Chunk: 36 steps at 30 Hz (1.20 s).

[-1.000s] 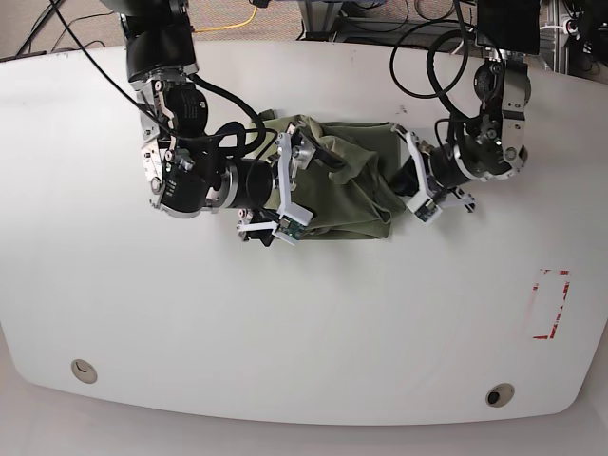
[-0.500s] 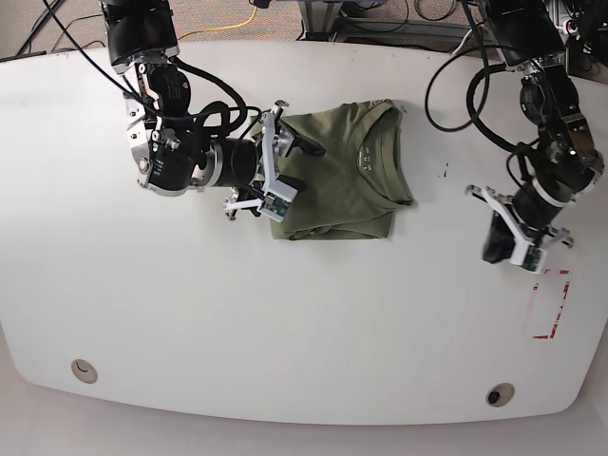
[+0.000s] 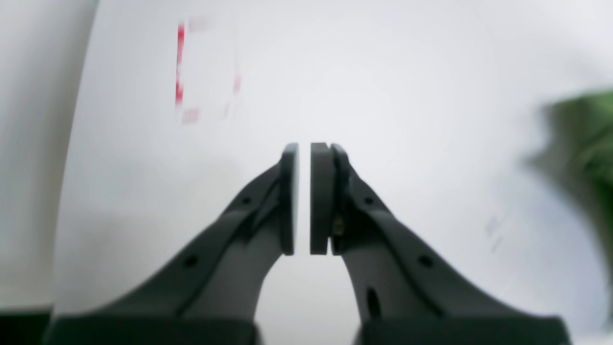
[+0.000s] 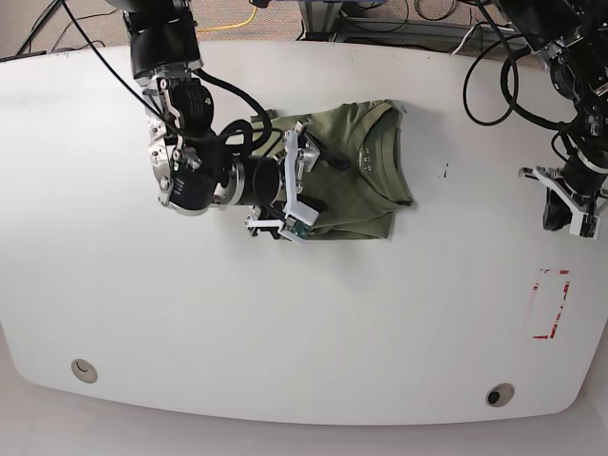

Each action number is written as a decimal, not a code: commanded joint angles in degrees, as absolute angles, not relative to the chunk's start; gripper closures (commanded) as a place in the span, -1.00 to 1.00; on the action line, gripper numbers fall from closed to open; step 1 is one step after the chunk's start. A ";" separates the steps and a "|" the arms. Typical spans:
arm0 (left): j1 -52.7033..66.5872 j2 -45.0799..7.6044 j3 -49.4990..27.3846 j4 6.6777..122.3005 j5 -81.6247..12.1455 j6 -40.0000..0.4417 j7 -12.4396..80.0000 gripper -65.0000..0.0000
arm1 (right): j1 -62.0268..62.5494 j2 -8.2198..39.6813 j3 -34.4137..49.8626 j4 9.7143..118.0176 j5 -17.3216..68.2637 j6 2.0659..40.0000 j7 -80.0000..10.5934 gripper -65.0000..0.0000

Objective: Layout the t-shirt on the table in an organized manner, then fold the t-shirt properly
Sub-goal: 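Release the shirt with both grippers and raise the left gripper away, then press and push the folded shirt's edge with the right gripper to square it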

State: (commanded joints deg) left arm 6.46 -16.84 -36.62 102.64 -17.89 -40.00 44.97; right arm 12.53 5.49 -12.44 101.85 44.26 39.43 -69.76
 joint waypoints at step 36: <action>13.49 -15.60 -36.79 102.81 -17.89 -40.00 44.97 0.93 | 26.42 4.26 -28.53 66.15 44.26 39.78 -51.91 -0.32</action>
